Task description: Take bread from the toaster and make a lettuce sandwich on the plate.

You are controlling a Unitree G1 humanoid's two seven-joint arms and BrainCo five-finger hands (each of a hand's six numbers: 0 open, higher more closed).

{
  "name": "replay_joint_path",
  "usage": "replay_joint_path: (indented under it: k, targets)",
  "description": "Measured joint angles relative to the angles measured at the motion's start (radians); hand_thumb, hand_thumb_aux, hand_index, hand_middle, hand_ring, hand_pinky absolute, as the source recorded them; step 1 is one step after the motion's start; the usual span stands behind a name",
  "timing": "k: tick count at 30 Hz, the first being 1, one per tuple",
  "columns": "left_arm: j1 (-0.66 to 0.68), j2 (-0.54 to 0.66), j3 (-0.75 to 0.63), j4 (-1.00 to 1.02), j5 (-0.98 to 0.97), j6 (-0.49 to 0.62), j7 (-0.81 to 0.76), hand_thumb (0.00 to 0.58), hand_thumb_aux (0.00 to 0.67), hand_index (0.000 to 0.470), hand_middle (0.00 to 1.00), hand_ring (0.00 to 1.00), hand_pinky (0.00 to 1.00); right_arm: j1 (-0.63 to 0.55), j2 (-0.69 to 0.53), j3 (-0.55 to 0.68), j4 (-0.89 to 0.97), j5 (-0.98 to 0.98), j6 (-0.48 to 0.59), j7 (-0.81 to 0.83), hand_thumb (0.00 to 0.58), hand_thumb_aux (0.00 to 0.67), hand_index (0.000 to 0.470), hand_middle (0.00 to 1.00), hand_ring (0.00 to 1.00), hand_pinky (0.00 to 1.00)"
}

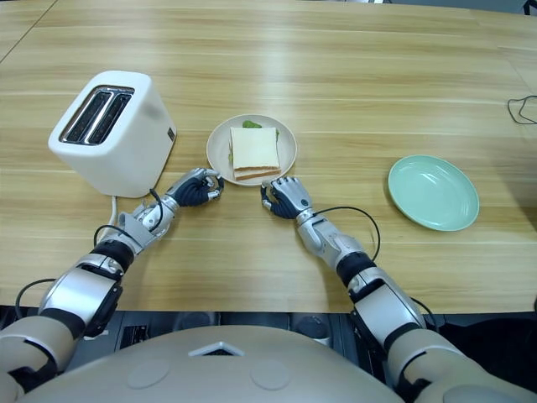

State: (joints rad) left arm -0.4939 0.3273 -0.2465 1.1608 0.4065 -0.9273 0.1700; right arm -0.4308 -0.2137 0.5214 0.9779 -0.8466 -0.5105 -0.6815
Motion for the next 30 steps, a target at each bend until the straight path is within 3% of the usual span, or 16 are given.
replay_joint_path:
  k: [1, 2, 3, 5, 6, 7, 8, 9, 10, 11, 17, 21, 30]
  targets:
    - [-0.002, -0.024, 0.047, 0.006, -0.070, -0.023, -0.049, 0.000, 0.000, 0.000, 0.45, 0.45, 0.45, -0.010, 0.003, -0.003, 0.013, 0.010, -0.003, -0.025, 0.580, 0.670, 0.460, 0.99, 0.99, 0.99]
    - [-0.002, -0.051, 0.089, 0.007, -0.137, -0.030, -0.095, 0.000, 0.000, 0.000, 0.40, 0.40, 0.40, -0.017, 0.002, -0.010, 0.027, 0.022, -0.009, -0.044, 0.580, 0.670, 0.460, 0.94, 0.94, 0.94]
    - [-0.002, -0.074, 0.126, 0.006, -0.198, -0.038, -0.146, 0.000, 0.000, 0.000, 0.37, 0.37, 0.37, -0.018, -0.001, -0.022, 0.033, 0.033, -0.018, -0.059, 0.580, 0.670, 0.460, 0.77, 0.77, 0.77]
    - [0.003, -0.109, 0.179, 0.000, -0.311, -0.049, -0.256, 0.000, 0.000, 0.000, 0.29, 0.29, 0.29, -0.017, -0.010, -0.043, 0.032, 0.064, -0.045, -0.080, 0.578, 0.633, 0.435, 0.00, 0.00, 0.00]
    - [0.017, -0.132, 0.210, -0.029, -0.391, -0.049, -0.344, 0.000, 0.000, 0.000, 0.27, 0.27, 0.27, -0.011, -0.020, -0.062, 0.025, 0.089, -0.078, -0.084, 0.564, 0.560, 0.384, 0.00, 0.00, 0.00]
    - [0.036, -0.160, 0.241, -0.065, -0.476, -0.049, -0.434, 0.000, 0.000, 0.000, 0.25, 0.25, 0.25, 0.005, -0.037, -0.089, 0.009, 0.122, -0.115, -0.084, 0.484, 0.397, 0.272, 0.00, 0.00, 0.00]
    - [0.049, -0.181, 0.266, -0.099, -0.552, -0.038, -0.515, 0.000, 0.000, 0.000, 0.24, 0.24, 0.24, 0.023, -0.054, -0.119, -0.015, 0.164, -0.159, -0.075, 0.429, 0.328, 0.225, 0.00, 0.00, 0.00]
    - [0.062, -0.193, 0.286, -0.134, -0.620, -0.024, -0.585, 0.000, 0.000, 0.000, 0.24, 0.24, 0.24, 0.043, -0.068, -0.150, -0.048, 0.211, -0.207, -0.063, 0.337, 0.236, 0.162, 0.00, 0.00, 0.00]
    - [0.073, -0.199, 0.304, -0.167, -0.673, -0.011, -0.640, 0.000, 0.000, 0.000, 0.23, 0.23, 0.23, 0.065, -0.081, -0.180, -0.083, 0.259, -0.249, -0.044, 0.096, 0.058, 0.040, 0.00, 0.00, 0.00]
    - [0.084, -0.203, 0.319, -0.211, -0.724, 0.002, -0.688, 0.000, 0.000, 0.000, 0.22, 0.22, 0.22, 0.091, -0.094, -0.212, -0.126, 0.315, -0.290, -0.016, 0.000, 0.000, 0.000, 0.00, 0.00, 0.00]
    - [0.134, -0.218, 0.353, -0.421, -0.807, 0.016, -0.768, 0.000, 0.000, 0.000, 0.18, 0.18, 0.18, 0.202, -0.119, -0.347, -0.351, 0.543, -0.371, 0.158, 0.000, 0.000, 0.000, 0.00, 0.00, 0.00]
    - [0.154, -0.227, 0.354, -0.463, -0.747, -0.008, -0.721, 0.000, 0.000, 0.000, 0.15, 0.15, 0.15, 0.237, -0.104, -0.376, -0.441, 0.542, -0.351, 0.211, 0.000, 0.000, 0.000, 0.00, 0.00, 0.00]
    - [0.155, -0.229, 0.351, -0.462, -0.606, -0.051, -0.605, 0.000, 0.000, 0.000, 0.06, 0.06, 0.06, 0.249, -0.060, -0.390, -0.457, 0.492, -0.300, 0.242, 0.000, 0.000, 0.000, 0.00, 0.00, 0.00]
